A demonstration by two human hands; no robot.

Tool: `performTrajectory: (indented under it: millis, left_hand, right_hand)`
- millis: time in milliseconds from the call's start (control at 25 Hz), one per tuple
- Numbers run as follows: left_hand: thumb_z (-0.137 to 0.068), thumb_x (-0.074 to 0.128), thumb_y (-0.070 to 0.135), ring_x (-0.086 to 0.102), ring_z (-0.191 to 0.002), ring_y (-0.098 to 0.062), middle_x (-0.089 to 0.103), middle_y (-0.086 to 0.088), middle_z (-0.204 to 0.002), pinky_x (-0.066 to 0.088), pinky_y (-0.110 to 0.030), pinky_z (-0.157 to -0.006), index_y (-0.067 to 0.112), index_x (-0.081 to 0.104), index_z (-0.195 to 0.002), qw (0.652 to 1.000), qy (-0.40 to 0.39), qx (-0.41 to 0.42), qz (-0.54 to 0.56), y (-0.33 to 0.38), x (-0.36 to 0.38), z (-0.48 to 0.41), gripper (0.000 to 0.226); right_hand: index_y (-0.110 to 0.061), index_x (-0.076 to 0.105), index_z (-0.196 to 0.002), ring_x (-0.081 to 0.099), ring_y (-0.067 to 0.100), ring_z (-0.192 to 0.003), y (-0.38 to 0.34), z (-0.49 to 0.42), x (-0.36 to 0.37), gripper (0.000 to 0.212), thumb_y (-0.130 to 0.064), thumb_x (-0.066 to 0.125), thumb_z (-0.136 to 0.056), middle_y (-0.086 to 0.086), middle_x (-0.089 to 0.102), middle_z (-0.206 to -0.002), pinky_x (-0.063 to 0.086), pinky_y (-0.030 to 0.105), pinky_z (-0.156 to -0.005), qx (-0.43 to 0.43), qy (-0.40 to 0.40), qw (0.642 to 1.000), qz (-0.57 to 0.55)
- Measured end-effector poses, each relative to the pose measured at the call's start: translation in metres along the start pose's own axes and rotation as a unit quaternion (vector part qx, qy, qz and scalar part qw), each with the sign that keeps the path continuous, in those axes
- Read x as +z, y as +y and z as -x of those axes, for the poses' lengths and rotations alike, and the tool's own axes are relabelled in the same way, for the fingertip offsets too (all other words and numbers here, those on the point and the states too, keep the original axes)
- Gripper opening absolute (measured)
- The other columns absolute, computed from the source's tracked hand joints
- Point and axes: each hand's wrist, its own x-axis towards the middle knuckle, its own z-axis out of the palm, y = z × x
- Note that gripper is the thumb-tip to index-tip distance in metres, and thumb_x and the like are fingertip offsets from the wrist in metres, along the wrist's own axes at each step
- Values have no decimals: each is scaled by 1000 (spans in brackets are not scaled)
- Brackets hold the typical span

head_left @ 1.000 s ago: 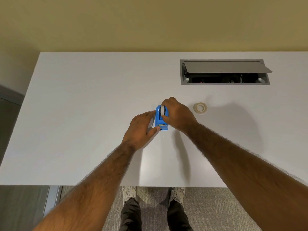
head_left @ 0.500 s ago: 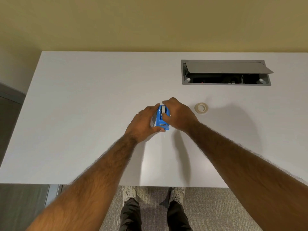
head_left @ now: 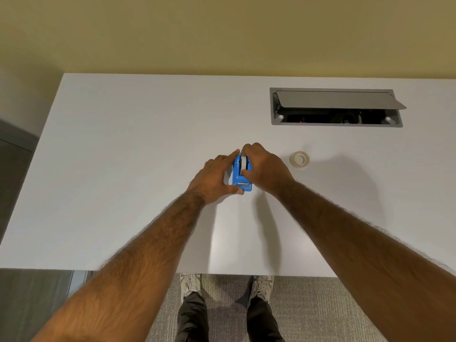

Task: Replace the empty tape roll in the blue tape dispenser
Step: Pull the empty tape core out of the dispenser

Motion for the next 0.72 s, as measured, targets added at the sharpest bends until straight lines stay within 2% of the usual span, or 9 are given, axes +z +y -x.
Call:
performTrajectory:
  millis: [280, 400, 520, 720]
  left_hand:
    - [-70, 86, 57, 47, -129, -22, 48, 8, -150, 47, -46, -106, 38, 27, -157, 1000, 3, -1, 1, 2, 0, 0, 106]
    - [-70, 86, 57, 47, -130, -22, 48, 8, -150, 46, -45, -106, 38, 29, -156, 1000, 7, -5, 2, 4, -1, 1, 105]
    - [-69, 86, 58, 47, -131, -22, 49, 8, -150, 46, -45, -106, 38, 30, -156, 1000, 9, -6, -6, 6, -1, 1, 105]
    - [-69, 86, 57, 49, -131, -22, 51, 7, -150, 45, -44, -106, 37, 33, -154, 1000, 13, -5, -3, 10, -2, 2, 102]
  right_hand:
    - [-5, 61, -108, 59, 23, -72, 0, -1, 2, 31, -20, 69, -82, 12, 60, -105, 41, 23, -65, 27, -23, 999, -2]
    - [-4, 61, -105, 56, 21, -68, -2, -1, 2, 31, -19, 71, -79, 12, 60, -103, 45, 24, -64, 29, -15, 999, 8]
    - [-4, 61, -104, 60, 25, -68, -4, 0, 3, 35, -19, 73, -75, 11, 60, -101, 55, 32, -65, 32, -7, 999, 9]
    - [-5, 62, -102, 59, 23, -66, -4, -2, 4, 40, -23, 76, -69, 10, 61, -96, 53, 29, -62, 31, -12, 999, 10]
